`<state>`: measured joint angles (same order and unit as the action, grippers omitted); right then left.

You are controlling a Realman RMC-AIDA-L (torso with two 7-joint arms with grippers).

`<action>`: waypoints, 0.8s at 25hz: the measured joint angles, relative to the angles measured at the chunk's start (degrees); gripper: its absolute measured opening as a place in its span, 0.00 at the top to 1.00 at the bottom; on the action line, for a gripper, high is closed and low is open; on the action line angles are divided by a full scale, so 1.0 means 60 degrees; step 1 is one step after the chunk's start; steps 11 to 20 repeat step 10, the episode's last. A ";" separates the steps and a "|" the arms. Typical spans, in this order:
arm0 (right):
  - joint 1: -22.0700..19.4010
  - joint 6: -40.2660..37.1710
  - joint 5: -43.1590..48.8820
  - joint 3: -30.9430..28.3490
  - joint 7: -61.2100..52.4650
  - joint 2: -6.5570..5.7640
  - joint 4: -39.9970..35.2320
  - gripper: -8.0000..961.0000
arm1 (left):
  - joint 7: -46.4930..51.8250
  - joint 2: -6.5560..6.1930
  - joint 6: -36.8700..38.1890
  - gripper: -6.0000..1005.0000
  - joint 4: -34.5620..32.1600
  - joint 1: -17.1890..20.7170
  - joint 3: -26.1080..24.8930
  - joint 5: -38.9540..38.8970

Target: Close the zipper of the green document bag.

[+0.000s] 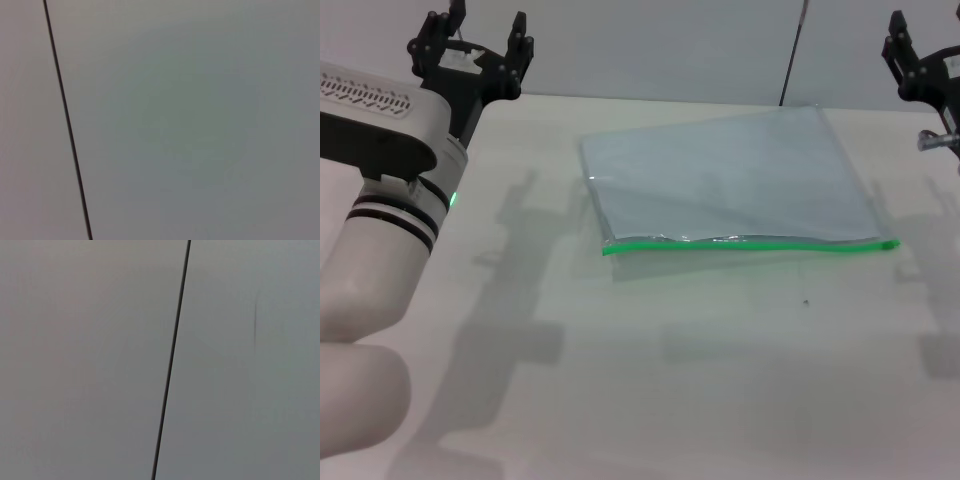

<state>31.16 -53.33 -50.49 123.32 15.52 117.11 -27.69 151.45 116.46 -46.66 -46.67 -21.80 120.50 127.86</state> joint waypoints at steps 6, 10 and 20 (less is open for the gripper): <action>0.0093 0.0000 -0.0004 0.0008 0.0000 0.0003 0.0054 0.24 | 0.0004 0.0000 0.0001 0.34 0.0134 -0.0106 0.0007 0.0004; 0.0112 0.0000 -0.0008 0.0012 0.0000 0.0007 0.0087 0.24 | 0.0006 0.0000 0.0001 0.34 0.0223 -0.0148 0.0015 0.0004; 0.0112 0.0000 -0.0008 0.0012 0.0000 0.0007 0.0087 0.24 | 0.0006 0.0000 0.0001 0.34 0.0223 -0.0148 0.0015 0.0004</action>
